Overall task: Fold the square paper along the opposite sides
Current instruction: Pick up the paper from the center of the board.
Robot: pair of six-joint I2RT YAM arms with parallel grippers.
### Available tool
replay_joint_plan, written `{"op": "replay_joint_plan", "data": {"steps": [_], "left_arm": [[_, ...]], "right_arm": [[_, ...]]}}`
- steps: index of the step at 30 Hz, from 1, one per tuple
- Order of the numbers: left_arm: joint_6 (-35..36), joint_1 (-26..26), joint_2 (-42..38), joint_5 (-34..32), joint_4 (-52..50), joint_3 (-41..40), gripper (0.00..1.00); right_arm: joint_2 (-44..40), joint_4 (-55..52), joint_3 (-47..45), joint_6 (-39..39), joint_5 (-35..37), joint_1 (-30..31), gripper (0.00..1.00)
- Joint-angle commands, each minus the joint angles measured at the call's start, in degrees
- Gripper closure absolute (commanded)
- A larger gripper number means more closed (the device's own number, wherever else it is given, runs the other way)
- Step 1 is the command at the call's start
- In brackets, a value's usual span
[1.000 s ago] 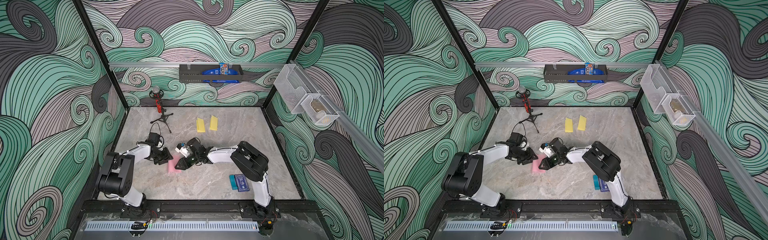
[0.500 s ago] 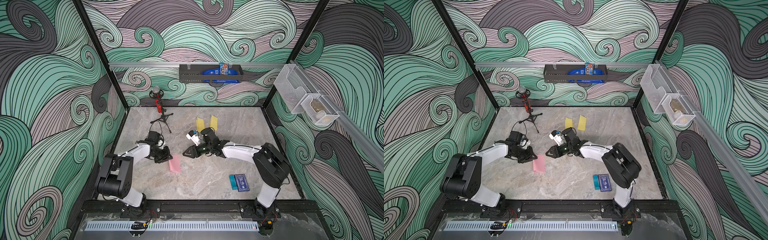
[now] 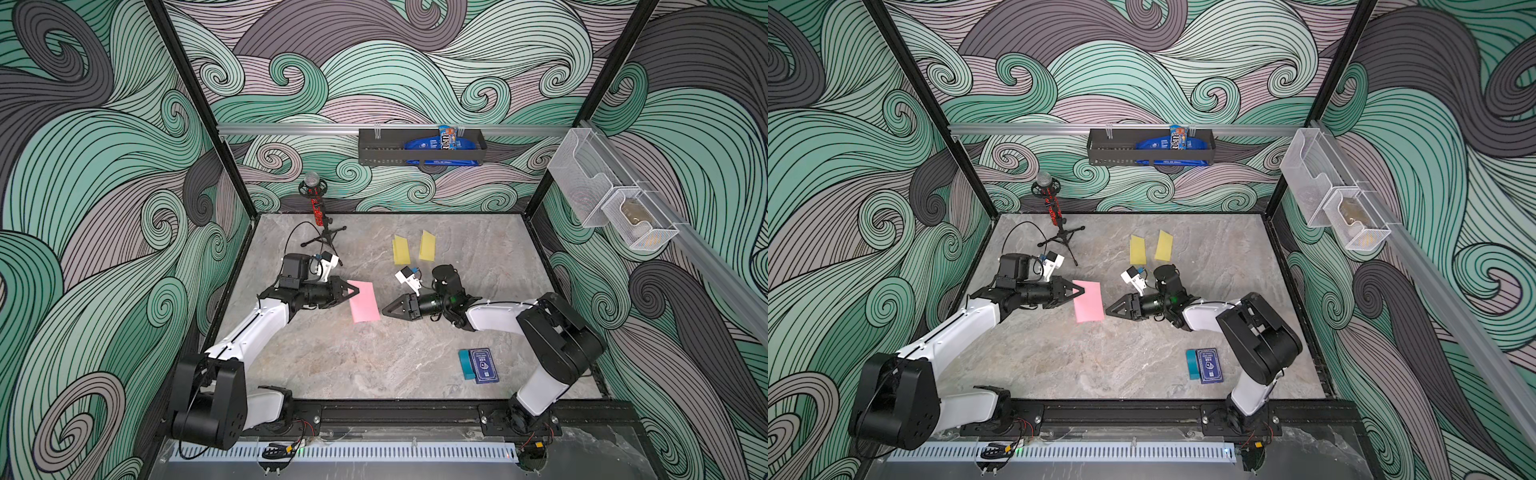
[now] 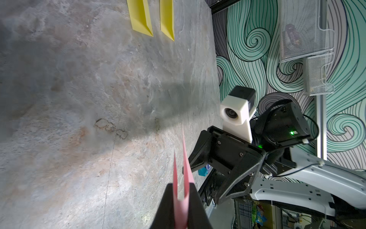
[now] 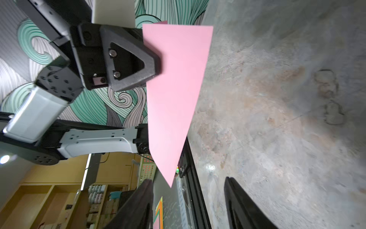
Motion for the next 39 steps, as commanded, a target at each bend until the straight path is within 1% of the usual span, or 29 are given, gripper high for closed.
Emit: {"op": "replay_joint_plan", "data": {"steps": [1,3,5,11,14,17,21,22,23,24,25,27,28,30,33,37,39], "left_arm": [[-2.3,-0.3,-1.0,3.4,4.4,-0.4,0.86],[-2.1,-0.3,-0.6,3.5,4.1,-0.3,0.86],[-2.0,-0.3,-0.5,3.5,4.2,-0.3,0.86],[-2.5,-0.3,-0.8,3.6,4.7,-0.4,0.86],[-2.1,-0.3,-0.9,3.3,4.5,-0.6,0.86],[-1.8,-0.3,-1.2,3.0,4.4,-0.6,0.86],[-0.6,-0.3,-1.5,2.0,2.8,0.5,0.85],[0.1,-0.3,-1.6,1.4,2.0,1.2,0.83],[0.7,-0.3,-1.5,0.7,1.0,1.9,0.79],[1.3,-0.3,-1.6,0.4,0.0,2.7,0.69],[1.7,-0.2,-1.4,0.2,-0.5,3.4,0.56],[1.8,0.1,-1.3,0.3,-1.0,3.9,0.37],[1.7,0.3,-1.3,0.7,-0.7,4.0,0.29],[1.1,0.4,-1.5,1.9,0.2,3.6,0.19],[-1.0,0.4,-2.3,4.8,3.6,2.1,0.12],[-5.9,0.4,-3.9,9.3,10.6,-0.8,0.10],[-7.2,0.4,-4.8,10.2,12.4,-1.3,0.10]], "right_arm": [[3.0,25.5,-1.4,18.2,-5.0,0.1,0.40],[5.1,33.2,-1.6,23.8,-5.3,0.3,0.42],[6.9,37.2,-1.2,26.9,-5.2,0.8,0.43],[9.9,38.3,1.1,28.5,-4.2,2.9,0.50],[10.2,37.5,2.3,28.3,-3.7,3.1,0.56],[10.6,35.6,3.2,27.2,-3.5,3.1,0.67],[10.3,29.2,4.5,23.2,-3.4,2.9,0.93],[9.8,27.7,4.7,22.2,-3.4,2.6,0.99],[9.2,26.4,4.8,21.4,-3.4,2.3,1.00],[8.3,24.9,5.0,20.1,-3.6,1.9,1.00],[7.1,23.2,5.3,18.8,-3.9,1.4,1.00],[4.4,18.8,5.9,15.5,-4.4,0.7,1.00],[3.0,16.3,6.3,13.8,-4.6,0.4,1.00],[0.3,11.7,7.2,10.6,-4.8,0.0,1.00],[-2.3,6.4,8.2,7.2,-4.6,0.1,1.00],[-2.6,4.8,8.2,6.2,-3.9,0.1,1.00],[-2.4,3.5,8.1,5.0,-3.8,0.1,1.00]]}}
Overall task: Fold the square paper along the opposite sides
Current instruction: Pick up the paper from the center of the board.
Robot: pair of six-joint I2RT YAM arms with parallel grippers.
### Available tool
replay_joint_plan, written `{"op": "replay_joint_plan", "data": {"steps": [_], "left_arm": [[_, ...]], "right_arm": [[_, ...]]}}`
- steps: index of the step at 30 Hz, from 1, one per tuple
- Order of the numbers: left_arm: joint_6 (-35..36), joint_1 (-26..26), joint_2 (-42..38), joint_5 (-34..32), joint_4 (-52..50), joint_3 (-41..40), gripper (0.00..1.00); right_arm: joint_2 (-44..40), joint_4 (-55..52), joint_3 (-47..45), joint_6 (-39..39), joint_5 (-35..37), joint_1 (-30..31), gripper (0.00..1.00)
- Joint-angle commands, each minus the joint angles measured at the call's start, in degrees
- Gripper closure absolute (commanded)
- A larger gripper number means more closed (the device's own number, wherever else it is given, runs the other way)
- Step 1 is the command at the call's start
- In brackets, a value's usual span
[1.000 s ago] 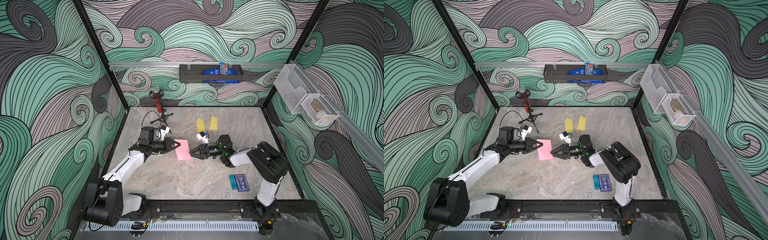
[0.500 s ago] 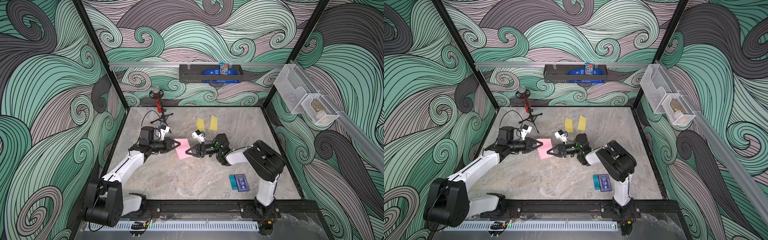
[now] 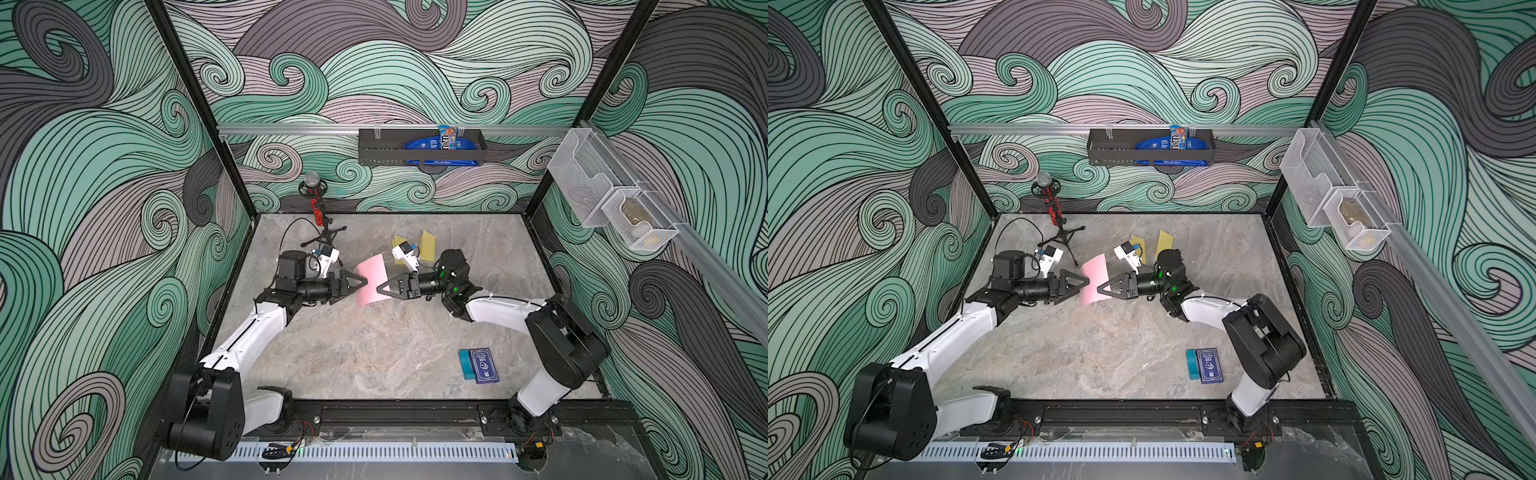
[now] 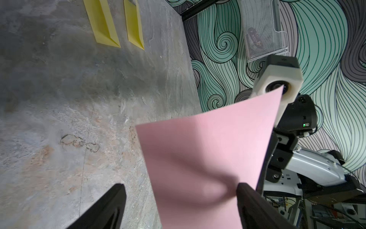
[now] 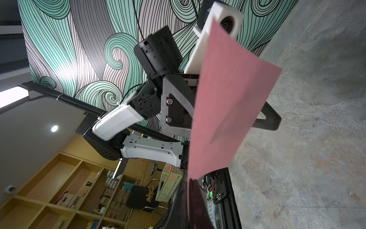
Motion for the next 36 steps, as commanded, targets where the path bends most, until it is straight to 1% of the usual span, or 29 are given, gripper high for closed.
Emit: {"op": "replay_joint_plan", "data": {"steps": [1,3,4,7,14,17,22,28,31,32,33,35,36], "left_arm": [[-3.3,0.1,-2.1,4.5,5.9,-0.6,0.10],[-3.5,0.1,-2.3,4.7,6.1,-0.6,0.11],[-3.7,0.2,-2.5,4.8,6.2,-0.6,0.13],[-4.1,0.2,-2.7,4.7,6.4,-0.4,0.26],[-2.6,0.3,-2.1,3.0,4.2,0.3,0.64],[-1.6,0.3,-2.0,2.1,2.8,0.6,0.73],[-0.8,0.3,-1.9,1.2,1.9,0.8,0.80],[0.7,0.4,-1.6,-0.3,0.3,1.6,0.82],[1.0,0.4,-1.5,-1.0,-0.3,1.9,0.95],[1.3,0.4,-1.4,-1.3,-0.7,2.1,0.99],[1.6,0.4,-1.4,-1.5,-1.1,2.4,1.00],[1.8,0.4,-1.2,-1.9,-1.4,3.0,1.00],[1.9,0.4,-1.1,-2.2,-1.5,3.4,1.00]], "right_arm": [[0.6,-5.3,0.0,-4.2,-0.2,0.0,1.00],[0.5,-7.3,0.0,-5.8,0.1,-0.2,1.00],[0.4,-8.4,-0.1,-6.5,0.2,-0.3,1.00],[-0.3,-11.8,0.0,-8.8,0.8,-0.8,1.00],[-2.4,-17.7,0.8,-12.7,1.4,-1.4,1.00],[-2.8,-19.0,1.0,-13.6,1.6,-1.4,1.00],[-3.1,-19.4,0.9,-13.9,1.6,-1.5,1.00],[-3.2,-19.7,0.5,-14.4,1.4,-1.9,1.00],[-3.3,-19.8,0.4,-14.5,1.3,-2.0,1.00],[-3.4,-19.9,0.5,-14.6,1.4,-2.0,0.99],[-3.4,-20.2,0.6,-14.9,1.4,-1.9,0.97],[-3.5,-21.9,1.1,-16.9,1.8,-2.2,0.91],[-3.5,-24.7,1.9,-19.8,2.6,-2.9,0.87]]}}
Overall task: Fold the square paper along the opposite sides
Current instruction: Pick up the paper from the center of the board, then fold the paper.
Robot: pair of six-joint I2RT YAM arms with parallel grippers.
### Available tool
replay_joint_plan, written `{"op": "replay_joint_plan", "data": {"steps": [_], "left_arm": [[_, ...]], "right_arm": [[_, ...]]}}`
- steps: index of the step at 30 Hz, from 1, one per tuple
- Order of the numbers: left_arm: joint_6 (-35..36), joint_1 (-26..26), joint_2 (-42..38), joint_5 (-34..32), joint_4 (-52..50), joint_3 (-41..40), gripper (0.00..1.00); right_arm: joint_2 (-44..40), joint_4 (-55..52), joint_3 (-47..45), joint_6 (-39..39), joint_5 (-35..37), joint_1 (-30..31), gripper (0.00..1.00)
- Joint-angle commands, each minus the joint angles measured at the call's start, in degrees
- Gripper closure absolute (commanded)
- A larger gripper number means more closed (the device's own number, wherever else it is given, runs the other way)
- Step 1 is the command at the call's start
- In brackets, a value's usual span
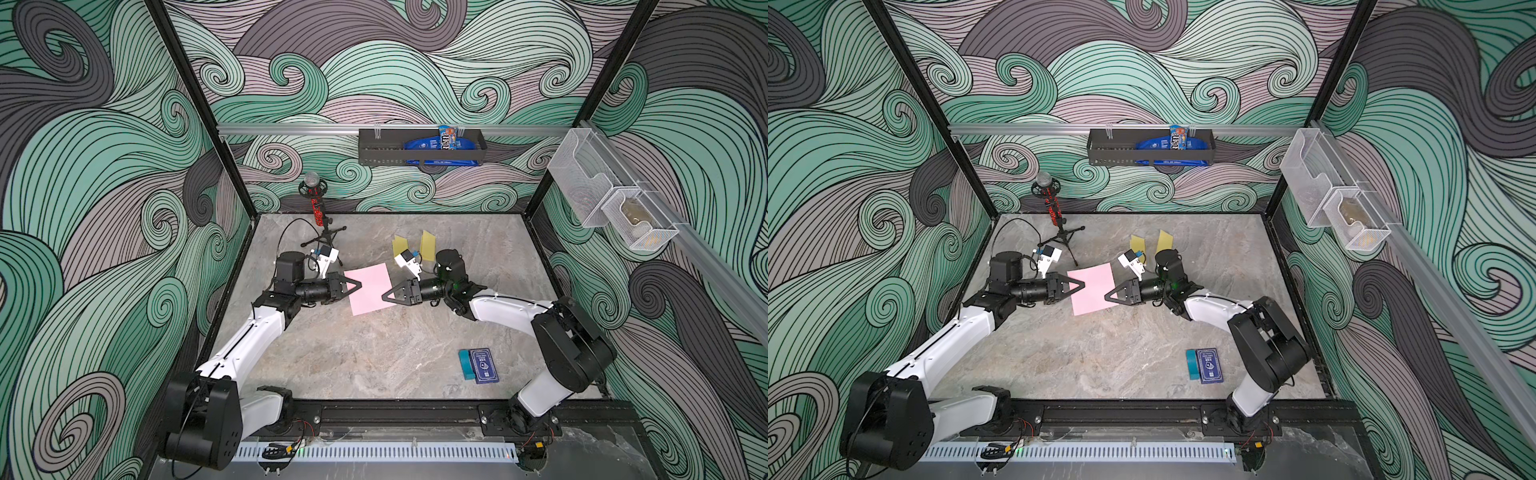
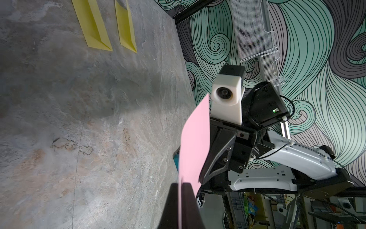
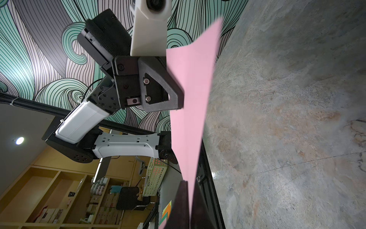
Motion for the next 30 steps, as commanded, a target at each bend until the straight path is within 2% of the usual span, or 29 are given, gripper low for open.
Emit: {"op": "replay_joint_plan", "data": {"steps": [1,5,8,14,21,27,30], "left_arm": [[1.8,0.3,0.6,-1.5,-1.3,3.8,1.00],[2.0,0.3,1.5,-0.4,-1.7,6.4,1.00],[0.1,0.0,1.6,2.1,0.7,6.1,1.00],[-5.0,-1.3,0.9,7.6,7.1,5.0,1.00],[-13.6,-2.2,0.3,12.1,18.8,2.8,1.00],[-14.4,-2.2,1.2,12.6,20.7,1.9,1.00],[-13.9,-2.2,1.2,12.4,20.7,1.4,1.00]], "right_arm": [[-1.8,-6.5,2.5,-7.9,2.5,-2.1,0.82],[-1.6,-10.9,4.7,-15.9,8.1,-5.6,0.68],[0.3,-10.8,6.2,-17.9,12.7,-6.7,0.67],[6.5,-10.6,9.5,-19.1,15.4,-7.0,0.67],[8.6,-4.9,7.7,-15.0,12.2,-2.7,0.67],[4.3,13.2,-0.4,-2.9,6.8,-1.2,0.67],[1.5,15.4,-2.4,-0.6,5.4,-1.5,0.68]]}}
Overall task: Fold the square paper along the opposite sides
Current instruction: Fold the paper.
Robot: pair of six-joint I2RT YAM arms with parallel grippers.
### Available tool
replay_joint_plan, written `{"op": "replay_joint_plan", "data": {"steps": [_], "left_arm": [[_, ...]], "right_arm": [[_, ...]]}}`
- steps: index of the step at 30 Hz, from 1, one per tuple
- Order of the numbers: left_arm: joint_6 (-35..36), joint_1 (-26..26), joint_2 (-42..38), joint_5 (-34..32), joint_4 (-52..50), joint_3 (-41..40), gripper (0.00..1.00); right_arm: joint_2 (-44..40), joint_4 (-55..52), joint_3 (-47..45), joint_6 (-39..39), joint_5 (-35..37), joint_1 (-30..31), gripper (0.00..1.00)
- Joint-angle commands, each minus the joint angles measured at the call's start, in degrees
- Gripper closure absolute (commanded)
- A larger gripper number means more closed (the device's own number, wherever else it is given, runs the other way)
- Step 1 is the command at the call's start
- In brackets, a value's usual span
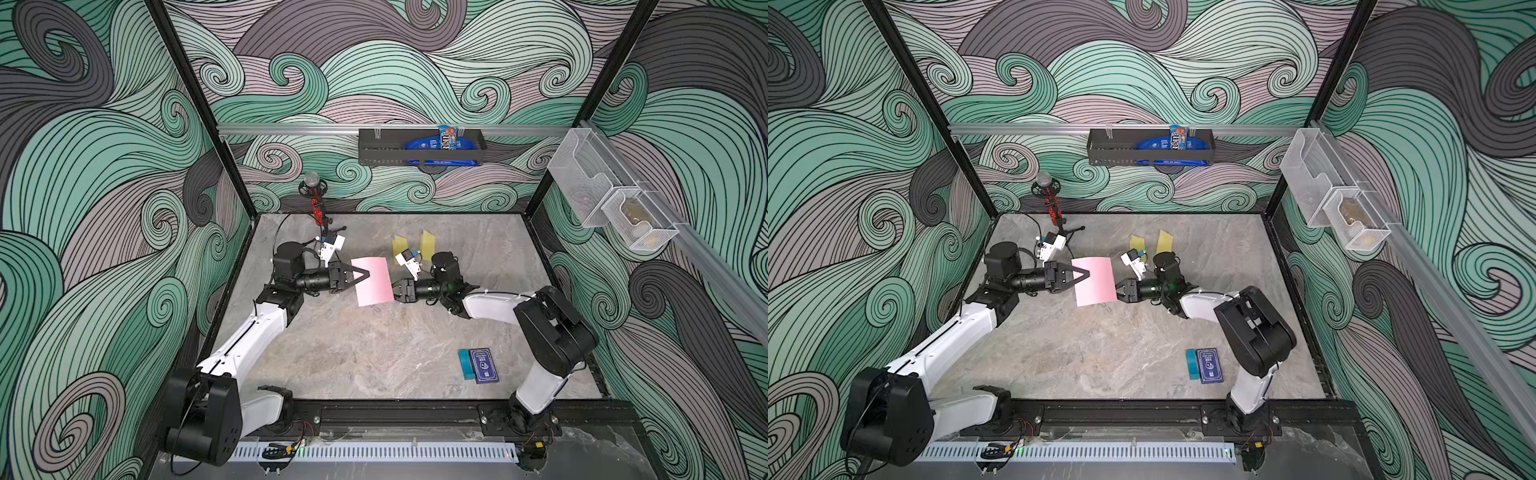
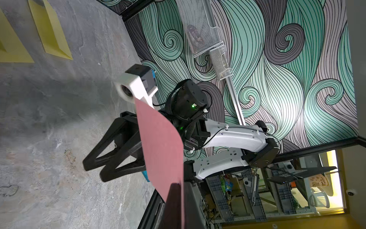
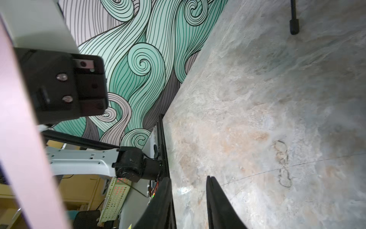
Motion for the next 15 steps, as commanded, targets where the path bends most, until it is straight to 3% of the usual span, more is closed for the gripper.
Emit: {"op": "replay_joint_plan", "data": {"steps": [1,15], "left_arm": [[-0.3,-0.5,0.1,1.5,2.7,-0.4,1.00],[3.0,-0.5,1.1,0.2,-1.1,0.5,1.00]], "right_arm": [[-4.3,9.2,-1.3,5.9,-3.7,-0.8,0.68],[-11.3,23.6,-5.2,19.6,-5.4,-1.9,0.68]]}}
